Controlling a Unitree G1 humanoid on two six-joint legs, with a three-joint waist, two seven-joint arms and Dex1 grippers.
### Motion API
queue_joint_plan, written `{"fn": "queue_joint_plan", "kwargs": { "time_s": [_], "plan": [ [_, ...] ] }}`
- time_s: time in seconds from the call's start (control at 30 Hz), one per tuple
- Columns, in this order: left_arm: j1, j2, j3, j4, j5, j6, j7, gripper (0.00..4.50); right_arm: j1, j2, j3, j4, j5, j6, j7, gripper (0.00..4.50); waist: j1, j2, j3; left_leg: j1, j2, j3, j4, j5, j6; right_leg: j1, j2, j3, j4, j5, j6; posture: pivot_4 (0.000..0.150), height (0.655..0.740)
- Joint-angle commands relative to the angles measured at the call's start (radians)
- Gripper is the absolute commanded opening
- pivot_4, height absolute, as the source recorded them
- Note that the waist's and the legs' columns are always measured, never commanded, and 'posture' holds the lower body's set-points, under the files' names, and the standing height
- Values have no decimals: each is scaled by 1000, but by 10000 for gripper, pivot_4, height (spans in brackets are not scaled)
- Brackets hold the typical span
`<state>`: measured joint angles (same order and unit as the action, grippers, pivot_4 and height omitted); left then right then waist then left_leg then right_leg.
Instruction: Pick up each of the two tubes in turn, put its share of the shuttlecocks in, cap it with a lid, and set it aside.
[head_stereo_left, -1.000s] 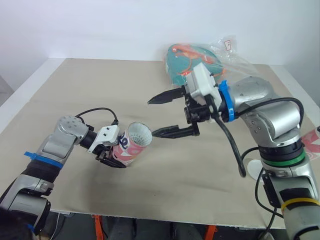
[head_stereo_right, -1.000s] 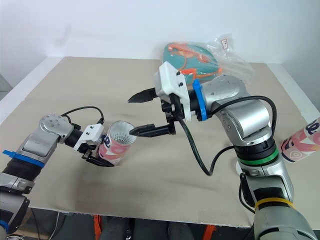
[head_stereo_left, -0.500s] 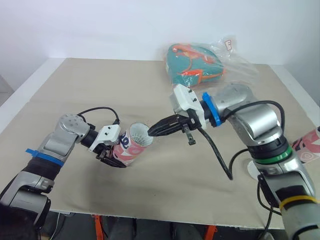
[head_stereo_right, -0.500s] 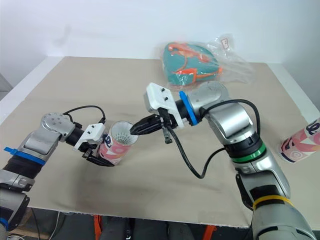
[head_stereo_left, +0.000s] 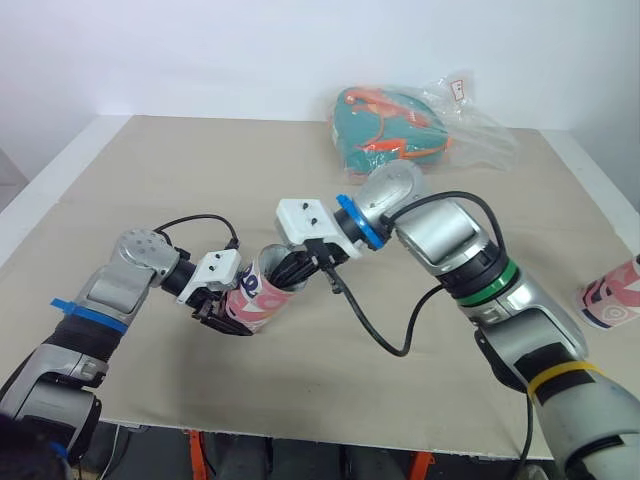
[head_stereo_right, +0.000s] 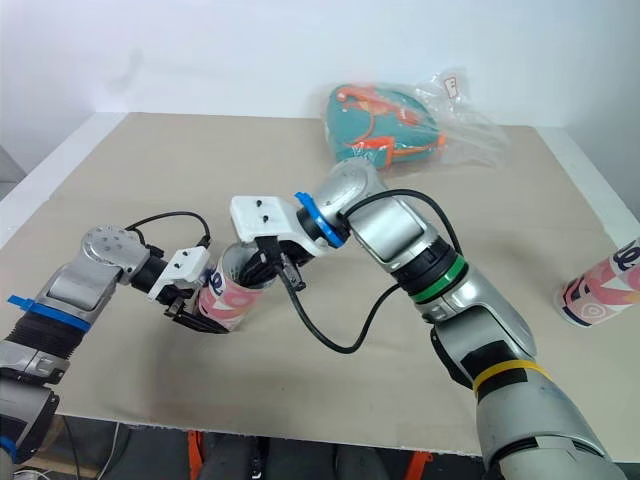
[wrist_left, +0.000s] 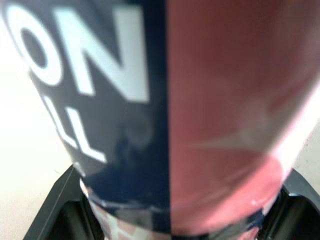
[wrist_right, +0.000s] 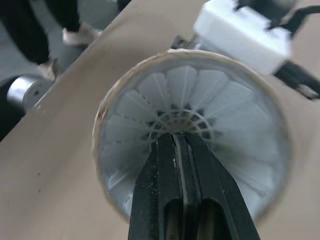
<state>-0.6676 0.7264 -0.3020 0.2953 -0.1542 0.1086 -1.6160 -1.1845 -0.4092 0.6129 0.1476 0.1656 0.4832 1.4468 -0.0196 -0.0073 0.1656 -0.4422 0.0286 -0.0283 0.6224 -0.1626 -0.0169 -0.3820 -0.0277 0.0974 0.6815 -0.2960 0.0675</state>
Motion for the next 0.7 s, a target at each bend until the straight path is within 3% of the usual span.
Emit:
{"fn": "queue_joint_plan", "kwargs": {
  "time_s": [0.03, 0.4, 0.53, 0.7],
  "plan": [
    [42, -23, -33, -27, 10, 8, 2, 29703, -41, 71, 33, 32, -14, 21, 40, 117, 0, 0, 0, 0, 0, 0, 0, 0, 0, 0, 1, 0, 0, 0, 0, 1500, 7387],
    [56, -29, -5, -45, 20, 21, 10, 29703, -25, 173, 27, 86, -36, 76, 54, 117, -2, 0, 0, 2, 3, -2, -2, 0, 0, 0, 3, -2, 2, -1, -4, 1500, 7387],
    [59, -35, 1, -50, 23, 27, 14, 29703, -107, 101, -116, 133, 30, 100, 105, 117, 0, 0, 0, 2, 3, -2, -2, 0, 0, 0, 3, -2, 2, -1, -4, 1500, 7387],
    [71, -52, 5, -64, 14, 34, 27, 29703, -146, -42, -190, 129, 104, 143, 166, 117, 6, 0, 0, 1, 0, -3, -1, 0, -1, -1, -1, -4, 0, -2, -2, 1500, 7387]
  ]
}}
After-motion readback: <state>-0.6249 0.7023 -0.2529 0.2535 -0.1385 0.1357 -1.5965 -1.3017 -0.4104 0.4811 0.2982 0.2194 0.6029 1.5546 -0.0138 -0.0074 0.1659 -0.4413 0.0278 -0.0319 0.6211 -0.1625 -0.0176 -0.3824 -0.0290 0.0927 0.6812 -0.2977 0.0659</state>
